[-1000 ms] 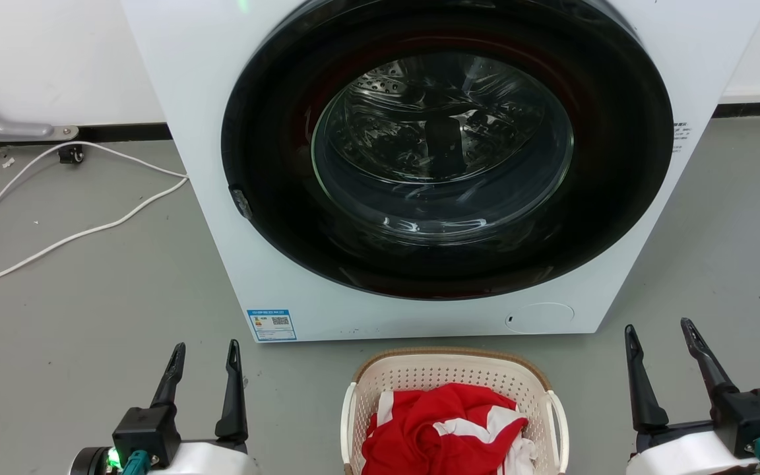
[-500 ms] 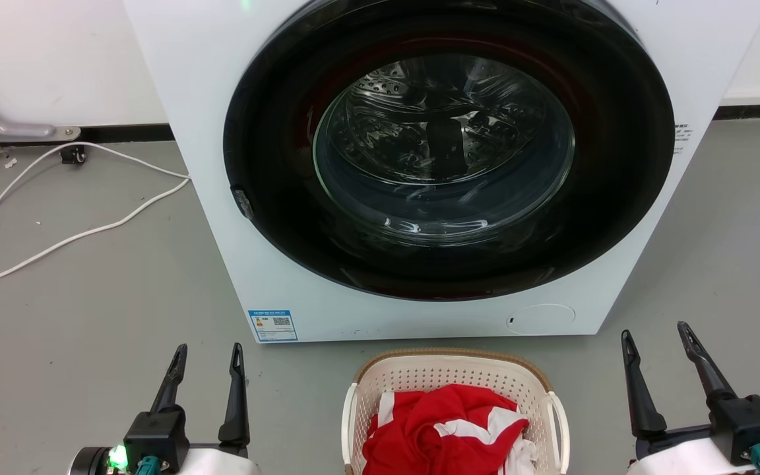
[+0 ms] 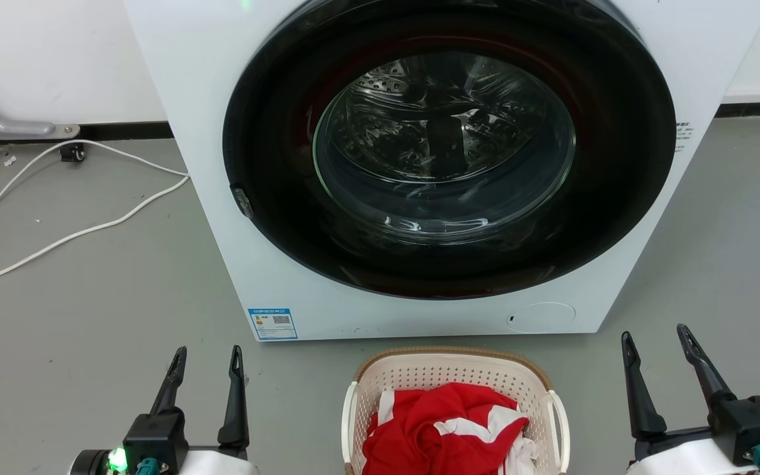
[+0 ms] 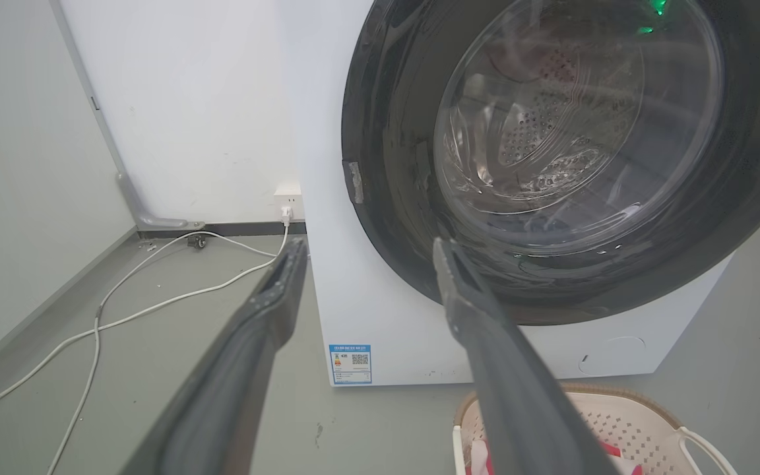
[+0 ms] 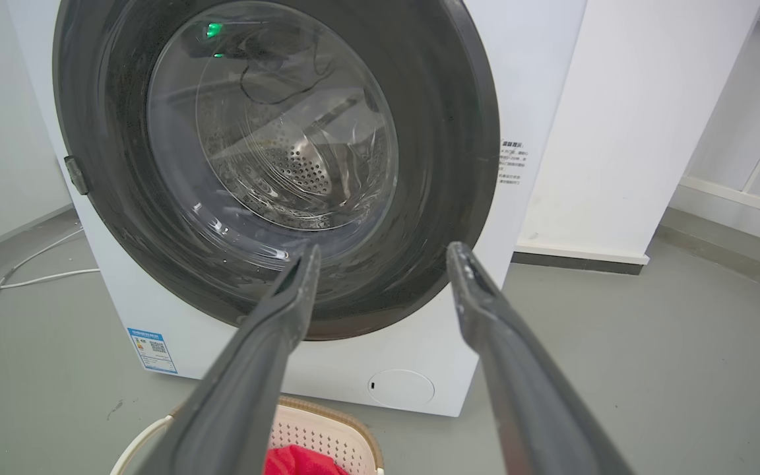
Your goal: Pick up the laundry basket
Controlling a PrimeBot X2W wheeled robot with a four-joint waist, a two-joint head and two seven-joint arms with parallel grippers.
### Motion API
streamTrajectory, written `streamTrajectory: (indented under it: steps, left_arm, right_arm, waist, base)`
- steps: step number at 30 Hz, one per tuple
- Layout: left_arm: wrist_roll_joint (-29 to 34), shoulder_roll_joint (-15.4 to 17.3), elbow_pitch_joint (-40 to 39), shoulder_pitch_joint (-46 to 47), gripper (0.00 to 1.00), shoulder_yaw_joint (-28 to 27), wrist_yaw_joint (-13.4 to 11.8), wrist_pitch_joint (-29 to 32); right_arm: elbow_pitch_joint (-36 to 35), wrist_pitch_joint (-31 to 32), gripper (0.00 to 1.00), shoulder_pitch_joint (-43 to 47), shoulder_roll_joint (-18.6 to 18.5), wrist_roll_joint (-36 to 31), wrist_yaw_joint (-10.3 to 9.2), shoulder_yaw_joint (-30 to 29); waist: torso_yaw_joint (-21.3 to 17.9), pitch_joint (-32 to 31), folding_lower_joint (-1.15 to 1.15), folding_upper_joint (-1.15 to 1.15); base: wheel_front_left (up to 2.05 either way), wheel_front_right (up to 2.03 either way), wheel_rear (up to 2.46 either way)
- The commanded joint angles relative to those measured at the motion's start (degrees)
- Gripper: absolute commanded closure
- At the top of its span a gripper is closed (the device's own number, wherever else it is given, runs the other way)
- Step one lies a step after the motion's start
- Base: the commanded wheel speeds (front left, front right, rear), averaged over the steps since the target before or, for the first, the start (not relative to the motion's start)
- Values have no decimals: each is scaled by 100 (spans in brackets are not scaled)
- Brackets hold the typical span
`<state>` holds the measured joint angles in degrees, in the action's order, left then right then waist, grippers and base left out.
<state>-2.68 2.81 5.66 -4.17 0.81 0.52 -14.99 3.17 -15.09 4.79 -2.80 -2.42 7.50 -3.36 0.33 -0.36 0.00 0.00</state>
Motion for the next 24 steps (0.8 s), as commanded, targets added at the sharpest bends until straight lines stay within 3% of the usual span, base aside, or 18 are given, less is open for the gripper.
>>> streamTrajectory:
  steps: [1,12,24]
  left_arm:
    - [5,13,0,-40,0,-6,12,-30]
    - [-204,12,305,244,0,173,194,-26]
    - [-395,12,1823,1372,0,704,537,-24]
  right_arm:
    - [9,-12,0,61,-15,35,-2,9]
    - [425,-12,0,-68,-12,-164,-2,57]
    - [1749,-11,0,-960,-11,-684,-3,103]
  waist:
    - [-1,4,0,0]
    - [-74,157,0,0]
    - [-286,947,0,0]
  base:
    - [0,0,0]
    - [0,0,0]
    - [0,0,0]
